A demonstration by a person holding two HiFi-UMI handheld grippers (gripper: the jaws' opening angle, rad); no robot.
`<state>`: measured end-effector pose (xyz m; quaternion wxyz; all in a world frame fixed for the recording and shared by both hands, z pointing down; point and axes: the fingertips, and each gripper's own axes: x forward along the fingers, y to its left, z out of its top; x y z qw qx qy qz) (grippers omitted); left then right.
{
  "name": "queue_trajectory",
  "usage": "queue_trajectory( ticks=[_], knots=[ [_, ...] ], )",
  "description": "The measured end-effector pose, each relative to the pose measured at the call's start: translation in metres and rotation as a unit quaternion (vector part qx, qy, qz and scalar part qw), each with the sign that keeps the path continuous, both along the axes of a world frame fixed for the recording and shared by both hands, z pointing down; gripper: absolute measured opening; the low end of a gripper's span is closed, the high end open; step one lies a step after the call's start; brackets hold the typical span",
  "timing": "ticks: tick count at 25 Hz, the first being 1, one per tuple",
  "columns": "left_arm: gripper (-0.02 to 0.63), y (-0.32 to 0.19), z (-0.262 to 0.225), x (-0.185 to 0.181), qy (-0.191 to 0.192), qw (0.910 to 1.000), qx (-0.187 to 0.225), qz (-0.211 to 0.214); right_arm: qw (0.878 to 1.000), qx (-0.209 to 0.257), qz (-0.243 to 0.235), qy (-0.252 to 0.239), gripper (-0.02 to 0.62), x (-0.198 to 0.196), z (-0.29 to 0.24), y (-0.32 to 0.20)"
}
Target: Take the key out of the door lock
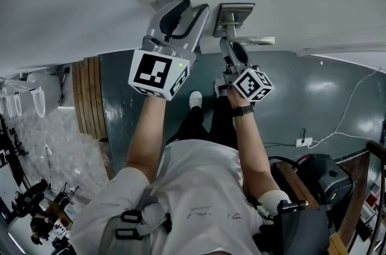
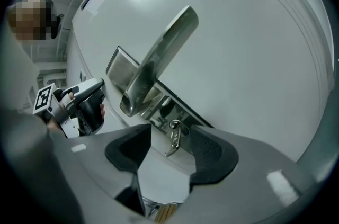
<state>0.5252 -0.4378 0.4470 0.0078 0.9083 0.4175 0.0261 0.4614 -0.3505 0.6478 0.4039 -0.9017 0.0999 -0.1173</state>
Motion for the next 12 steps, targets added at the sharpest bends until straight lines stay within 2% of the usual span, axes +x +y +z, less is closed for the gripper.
queue_trajectory(
  ticks=[5,12],
  knots=[
    [0.143,0.000,-0.001,0.000,-0.002,1.0000,-0.001,-0.002,0.999,0.036,0.001,0.006,0.201,0.010,0.000,-0.003],
    [0.144,-0.001,-0.001,0.000,-0.003,1.0000,-0.006,-0.005,0.994,0.107,0.021,0.011,0.109,0.016,0.003,-0.002]
  ],
)
